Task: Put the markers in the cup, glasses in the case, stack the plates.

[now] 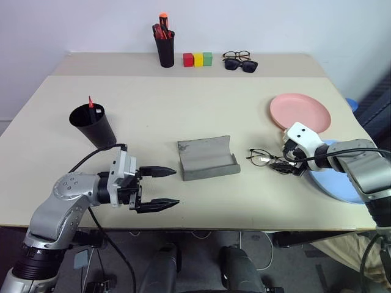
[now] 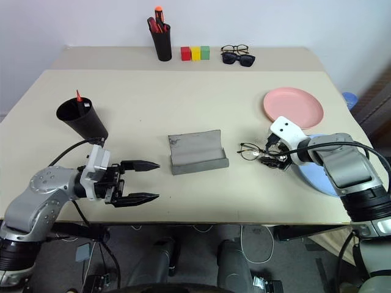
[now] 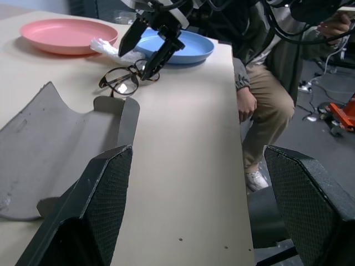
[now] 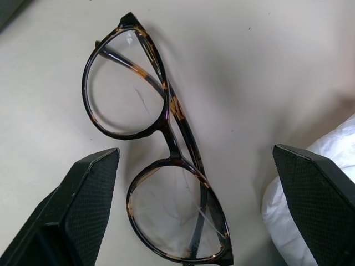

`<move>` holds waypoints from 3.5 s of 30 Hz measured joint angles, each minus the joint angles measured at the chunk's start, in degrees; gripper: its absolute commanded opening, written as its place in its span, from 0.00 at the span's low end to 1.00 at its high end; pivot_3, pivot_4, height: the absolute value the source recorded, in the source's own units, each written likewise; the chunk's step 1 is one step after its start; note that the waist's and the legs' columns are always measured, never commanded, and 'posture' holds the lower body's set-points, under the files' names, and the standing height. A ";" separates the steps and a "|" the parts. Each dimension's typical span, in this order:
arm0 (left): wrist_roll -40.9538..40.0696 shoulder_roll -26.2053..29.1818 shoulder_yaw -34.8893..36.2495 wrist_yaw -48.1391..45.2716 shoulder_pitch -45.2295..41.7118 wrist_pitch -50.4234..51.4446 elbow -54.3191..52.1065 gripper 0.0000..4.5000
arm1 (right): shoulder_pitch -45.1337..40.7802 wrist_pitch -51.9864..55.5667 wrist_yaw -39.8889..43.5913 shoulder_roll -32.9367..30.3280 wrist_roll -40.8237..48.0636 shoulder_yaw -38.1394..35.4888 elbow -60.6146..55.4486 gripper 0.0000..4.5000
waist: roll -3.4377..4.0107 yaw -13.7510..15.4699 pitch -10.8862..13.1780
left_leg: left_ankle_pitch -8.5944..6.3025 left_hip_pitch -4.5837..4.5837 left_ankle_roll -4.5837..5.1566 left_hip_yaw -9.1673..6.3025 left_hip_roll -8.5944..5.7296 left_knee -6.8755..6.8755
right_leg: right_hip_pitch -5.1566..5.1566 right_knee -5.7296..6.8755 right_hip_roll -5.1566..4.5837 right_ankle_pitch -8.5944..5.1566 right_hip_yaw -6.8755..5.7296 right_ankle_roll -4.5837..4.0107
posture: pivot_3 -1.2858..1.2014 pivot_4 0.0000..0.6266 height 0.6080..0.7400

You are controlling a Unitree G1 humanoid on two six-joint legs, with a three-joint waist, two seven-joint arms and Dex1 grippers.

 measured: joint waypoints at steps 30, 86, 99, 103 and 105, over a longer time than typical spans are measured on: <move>0.68 0.02 -0.28 2.42 1.70 -1.54 -0.82 0.87 | -1.08 -1.32 2.20 1.36 -2.22 0.07 1.33 0.03 | 0.00 -0.02 0.00 | 0.00 0.00 -0.01 0.00 0.00 0.00 | -0.01 -0.01 0.00 0.00 0.00 -0.01 | 0.52 0.24 0.99; 1.28 0.85 2.95 8.89 11.11 -6.33 -3.29 0.87 | -5.72 -7.97 1.57 20.65 1.15 6.63 -8.92 0.01 | 0.05 -0.07 0.03 | 0.00 0.01 -0.02 -0.02 0.02 -0.27 | -0.15 -0.06 0.02 0.02 0.01 -0.05 | 0.52 0.24 0.99; 3.04 -0.40 3.82 15.19 1.04 -6.05 2.26 0.87 | 3.83 -7.53 1.42 16.86 4.48 -2.16 -18.82 0.89 | 0.04 0.70 0.03 | 0.00 0.01 -0.02 -0.07 0.00 -0.24 | -0.08 -0.05 0.02 0.02 -0.01 -0.04 | 0.52 0.24 0.99; 6.57 -1.73 2.98 19.33 -11.07 -5.65 11.76 0.75 | 15.00 -8.73 2.80 13.40 10.91 -14.36 -29.60 0.90 | -0.03 1.91 -0.02 | 0.00 0.01 -0.01 -0.07 -0.01 -0.22 | 0.00 -0.09 0.05 -0.04 -0.05 0.08 | 0.52 0.24 0.99; 7.81 -2.40 1.92 19.45 -16.38 -4.99 17.40 0.58 | 22.36 -7.15 4.66 10.10 14.31 -20.14 -34.45 0.90 | -0.05 1.98 -0.02 | 0.00 0.01 -0.01 -0.04 -0.03 -0.23 | 0.05 -0.13 0.02 -0.06 -0.04 0.12 | 0.52 0.24 0.99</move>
